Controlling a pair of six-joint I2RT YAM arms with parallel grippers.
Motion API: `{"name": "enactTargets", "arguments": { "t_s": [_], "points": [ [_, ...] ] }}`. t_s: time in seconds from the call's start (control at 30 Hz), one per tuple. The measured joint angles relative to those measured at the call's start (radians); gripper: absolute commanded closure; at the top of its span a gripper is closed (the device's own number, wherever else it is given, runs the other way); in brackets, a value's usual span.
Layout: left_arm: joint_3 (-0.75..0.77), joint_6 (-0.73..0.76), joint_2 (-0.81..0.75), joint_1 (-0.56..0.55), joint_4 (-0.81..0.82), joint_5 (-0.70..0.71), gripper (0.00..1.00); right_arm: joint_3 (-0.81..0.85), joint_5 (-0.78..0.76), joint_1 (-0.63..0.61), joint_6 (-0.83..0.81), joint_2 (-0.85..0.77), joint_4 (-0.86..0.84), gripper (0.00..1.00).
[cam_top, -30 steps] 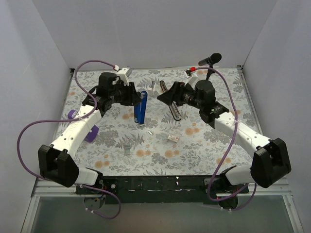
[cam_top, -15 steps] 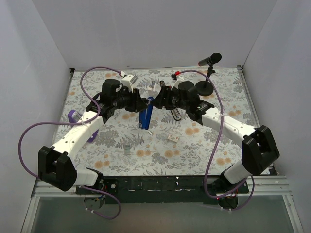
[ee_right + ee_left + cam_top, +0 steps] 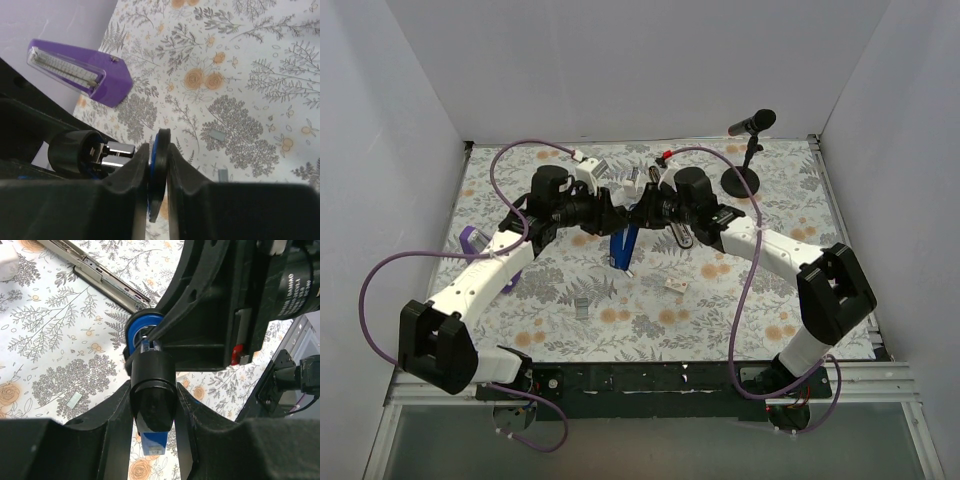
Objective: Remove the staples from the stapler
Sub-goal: Unload the staple at the center of the board.
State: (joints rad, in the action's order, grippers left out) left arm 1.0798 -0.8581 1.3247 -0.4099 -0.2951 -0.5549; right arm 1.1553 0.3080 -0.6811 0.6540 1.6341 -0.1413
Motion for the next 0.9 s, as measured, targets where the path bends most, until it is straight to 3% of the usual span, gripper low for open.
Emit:
{"name": "enactTargets", "arguments": {
  "t_s": [0.23, 0.53, 0.67, 0.73, 0.8, 0.9],
  "points": [
    [-0.045, 0.005, -0.047, -0.016, 0.037, 0.035, 1.0, -0.13, 0.023, 0.076, 0.106, -0.024, -0.146, 0.99],
    [-0.311, -0.078, -0.332, -0.032, 0.222, 0.082, 1.0, -0.335, 0.149, 0.351, 0.36, -0.127, -0.363, 0.99],
    [-0.388, -0.134, -0.378, -0.033, 0.322, 0.085, 0.93, -0.371, 0.188, 0.401, 0.455, -0.139, -0.474, 0.99],
    [-0.44, -0.162, -0.398, -0.033, 0.375, 0.089, 0.85, -0.384, 0.195, 0.412, 0.487, -0.139, -0.507, 0.99],
    [-0.479, -0.183, -0.412, -0.033, 0.404, 0.09, 0.63, -0.389, 0.2, 0.423, 0.513, -0.137, -0.532, 0.99],
    [-0.511, -0.229, -0.425, -0.032, 0.422, 0.104, 0.48, -0.4, 0.196, 0.433, 0.552, -0.134, -0.611, 0.99]
  ]
}}
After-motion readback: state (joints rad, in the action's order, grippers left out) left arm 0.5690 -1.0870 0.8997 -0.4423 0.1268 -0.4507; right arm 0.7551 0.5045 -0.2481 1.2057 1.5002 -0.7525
